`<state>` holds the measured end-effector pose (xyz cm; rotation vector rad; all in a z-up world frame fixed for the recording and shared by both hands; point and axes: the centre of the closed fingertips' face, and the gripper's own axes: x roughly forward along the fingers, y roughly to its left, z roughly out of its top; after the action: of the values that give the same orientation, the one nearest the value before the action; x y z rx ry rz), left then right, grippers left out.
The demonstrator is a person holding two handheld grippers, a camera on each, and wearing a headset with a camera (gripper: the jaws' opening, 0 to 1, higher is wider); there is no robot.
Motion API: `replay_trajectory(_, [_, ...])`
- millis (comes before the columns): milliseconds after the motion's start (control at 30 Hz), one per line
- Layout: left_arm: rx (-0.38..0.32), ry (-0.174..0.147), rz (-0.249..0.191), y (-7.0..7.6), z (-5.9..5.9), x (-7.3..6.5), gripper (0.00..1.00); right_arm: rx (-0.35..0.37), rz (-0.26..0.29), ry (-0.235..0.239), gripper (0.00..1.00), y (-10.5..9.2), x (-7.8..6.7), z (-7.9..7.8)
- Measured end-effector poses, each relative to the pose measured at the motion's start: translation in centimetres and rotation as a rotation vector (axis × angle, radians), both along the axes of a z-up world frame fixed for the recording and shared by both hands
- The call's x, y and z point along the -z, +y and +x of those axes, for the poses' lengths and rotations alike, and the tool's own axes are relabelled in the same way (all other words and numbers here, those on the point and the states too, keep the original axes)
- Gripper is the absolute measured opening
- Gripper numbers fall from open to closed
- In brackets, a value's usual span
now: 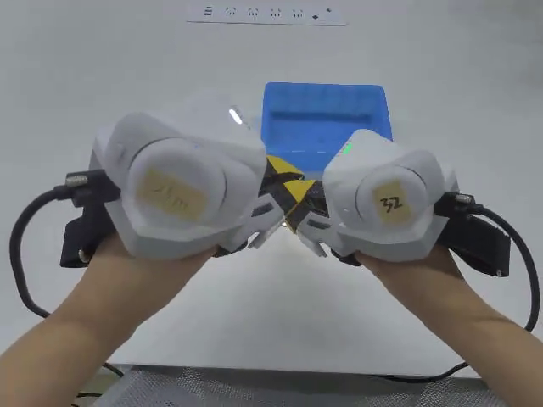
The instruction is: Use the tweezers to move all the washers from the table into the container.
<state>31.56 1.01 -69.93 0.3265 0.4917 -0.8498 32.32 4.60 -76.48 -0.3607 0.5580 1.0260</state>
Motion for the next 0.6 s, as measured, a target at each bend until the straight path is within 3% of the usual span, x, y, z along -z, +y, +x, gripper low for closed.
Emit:
replay_trajectory(100, [0.032, -0.005, 0.018, 0.5, 0.0, 0.2, 0.00, -0.012, 0.012, 0.005, 0.05, 0.4, 0.2, 0.3])
replay_trajectory(167, [0.020, 0.015, 0.019, 1.0, 0.3, 0.4, 0.00, -0.020, 0.011, 0.003, 0.06, 0.8, 0.4, 0.6])
replay_trajectory(367, [0.023, 0.027, 0.050, 2.0, 0.7, 1.2, 0.00, -0.025, 0.022, 0.020, 0.07, 1.6, 1.2, 1.0])
replay_trajectory(500, [0.027, 0.041, 0.065, 2.2, 0.5, 1.7, 0.00, -0.026, 0.017, 0.036, 0.07, 1.7, 1.7, 0.8])
replay_trajectory(600, [0.022, 0.037, 0.060, 2.3, 0.6, 1.6, 0.00, -0.012, 0.043, 0.046, 0.07, 1.7, 1.5, 0.9])
